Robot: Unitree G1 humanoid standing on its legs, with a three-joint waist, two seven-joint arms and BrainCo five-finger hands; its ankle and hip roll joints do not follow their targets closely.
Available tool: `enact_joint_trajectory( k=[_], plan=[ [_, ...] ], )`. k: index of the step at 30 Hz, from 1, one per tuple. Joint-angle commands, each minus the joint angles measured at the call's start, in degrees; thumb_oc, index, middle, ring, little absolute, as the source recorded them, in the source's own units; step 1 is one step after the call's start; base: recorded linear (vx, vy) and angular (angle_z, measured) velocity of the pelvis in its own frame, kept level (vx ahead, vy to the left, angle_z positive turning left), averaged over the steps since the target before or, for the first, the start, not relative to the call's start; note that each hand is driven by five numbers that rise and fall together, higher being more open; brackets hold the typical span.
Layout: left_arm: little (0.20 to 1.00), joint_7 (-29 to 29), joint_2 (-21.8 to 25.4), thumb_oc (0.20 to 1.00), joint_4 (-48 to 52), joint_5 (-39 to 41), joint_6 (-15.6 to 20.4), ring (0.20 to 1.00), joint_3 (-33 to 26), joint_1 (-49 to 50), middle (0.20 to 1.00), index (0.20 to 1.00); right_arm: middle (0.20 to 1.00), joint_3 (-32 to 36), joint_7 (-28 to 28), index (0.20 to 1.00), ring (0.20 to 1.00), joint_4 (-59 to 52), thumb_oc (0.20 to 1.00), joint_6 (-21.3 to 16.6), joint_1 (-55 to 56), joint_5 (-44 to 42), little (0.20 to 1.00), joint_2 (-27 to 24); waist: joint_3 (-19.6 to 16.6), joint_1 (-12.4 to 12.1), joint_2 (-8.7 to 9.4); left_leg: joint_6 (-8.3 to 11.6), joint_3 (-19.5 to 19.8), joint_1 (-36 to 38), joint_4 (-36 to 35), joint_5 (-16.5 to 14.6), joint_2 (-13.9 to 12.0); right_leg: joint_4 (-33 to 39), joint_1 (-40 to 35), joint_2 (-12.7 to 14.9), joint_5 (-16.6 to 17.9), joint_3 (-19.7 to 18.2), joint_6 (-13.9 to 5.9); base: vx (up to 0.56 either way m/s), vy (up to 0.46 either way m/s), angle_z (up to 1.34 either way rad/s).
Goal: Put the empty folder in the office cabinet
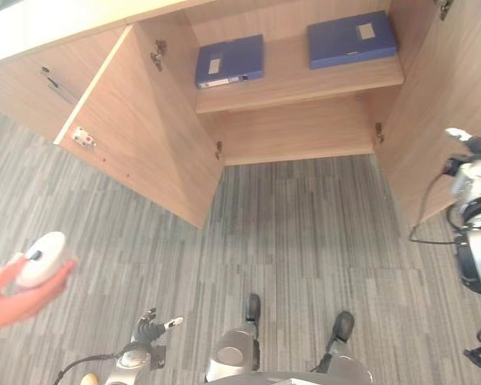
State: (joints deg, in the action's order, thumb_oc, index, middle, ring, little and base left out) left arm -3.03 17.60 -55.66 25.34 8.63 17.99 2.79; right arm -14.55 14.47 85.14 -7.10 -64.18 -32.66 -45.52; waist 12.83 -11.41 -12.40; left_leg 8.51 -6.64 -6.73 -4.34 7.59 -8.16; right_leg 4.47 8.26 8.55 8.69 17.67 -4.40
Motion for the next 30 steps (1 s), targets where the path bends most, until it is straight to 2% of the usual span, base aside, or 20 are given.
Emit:
enact_joint_trajectory(
  k=[1,6,11,15,18,21,30],
  plan=[
    [1.0,1.12,2.62,1.0,-1.74,2.46,0.49,1.0,4.15,-3.16,1.0,1.0,1.0,-4.21,4.3,1.0,1.0,3.61,1.0,-0.05,-6.32,0.9,1.0,0.09,-1.27,0.09,-0.24,3.88,1.36,-1.03,-0.66,4.0,-6.64,-7.31,4.04,4.72,-5.46,-3.68,-4.55,0.0,-0.018,-0.24],
    [1.0,1.66,3.13,1.0,0.74,3.99,0.68,1.0,4.37,-4.63,1.0,1.0,1.0,-6.14,7.76,1.0,1.0,3.55,1.0,0.94,-9.01,4.36,1.0,-2.51,-0.24,0.7,-1.66,4.01,1.06,-1.75,-0.66,5.57,-7.24,-9.98,6.68,4.2,-6.83,-4.43,-4.04,-0.02,-0.006,-0.21],
    [1.0,1.82,3.38,1.0,1.18,4.3,0.54,1.0,4.18,-4.73,1.0,1.0,1.0,-7.5,8.16,1.0,1.0,3.51,1.0,1.41,-10.8,5.05,1.0,-3.5,0.24,0.65,-2.36,4.06,1.02,-2.35,-0.66,6.4,-7.63,-12.07,8.47,3.99,-7.82,-4.76,-3.6,-0.02,-0.008,-0.07],
    [1.0,1.95,4.27,1.0,-0.27,4.47,0.95,1.0,3.14,-5.9,1.0,1.0,1.0,-10.05,4.22,1.0,1.0,0.88,1.0,1.08,-12.57,2.02,1.0,-4.51,1.18,0.53,-3.05,4.44,1.45,-4.07,-0.66,7.75,-8.25,-16.09,12.6,3.93,-9.36,-4.81,-3.04,-0.04,-0.047,-0.01],
    [1.0,1.95,4.38,1.0,-2.07,4.0,0.95,1.0,2.6,-6.5,1.0,1.0,1.0,-13.15,2.14,1.0,1.0,-0.47,1.0,0.78,-14.72,1.94,1.0,-5.97,1.53,0.58,-2.91,4.73,1.36,-5.31,-0.66,7.89,-8.65,-18.63,15.28,3.85,-10.51,-4.91,-2.77,-0.01,-0.065,0.04],
    [1.0,1.77,4.93,1.0,-4.04,3.83,0.89,1.0,0.99,-5.45,1.0,1.0,1.0,-17.4,0.84,1.0,1.0,-2.03,1.0,-0.12,-17.69,3.44,1.0,-7.87,1.65,-0.07,-2.83,5.25,1.56,-7.18,-0.66,9.36,-9.19,-20.38,17.98,3.43,-11.09,-4.85,-2.26,-0.02,-0.105,0.0],
    [1.0,1.33,4.58,1.0,-6.73,2.53,0.59,1.0,0.22,-3.85,1.0,1.0,1.0,-23.28,-1.3,1.0,1.0,-3.83,1.0,-1.18,-21.71,6.51,1.0,-6.55,1.29,-1.22,-2.8,5.72,1.79,-8.23,-0.66,11.13,-9.94,-20.87,19.78,2.47,-11.35,-4.87,-1.67,0.0,-0.046,0.04]
  ],
)
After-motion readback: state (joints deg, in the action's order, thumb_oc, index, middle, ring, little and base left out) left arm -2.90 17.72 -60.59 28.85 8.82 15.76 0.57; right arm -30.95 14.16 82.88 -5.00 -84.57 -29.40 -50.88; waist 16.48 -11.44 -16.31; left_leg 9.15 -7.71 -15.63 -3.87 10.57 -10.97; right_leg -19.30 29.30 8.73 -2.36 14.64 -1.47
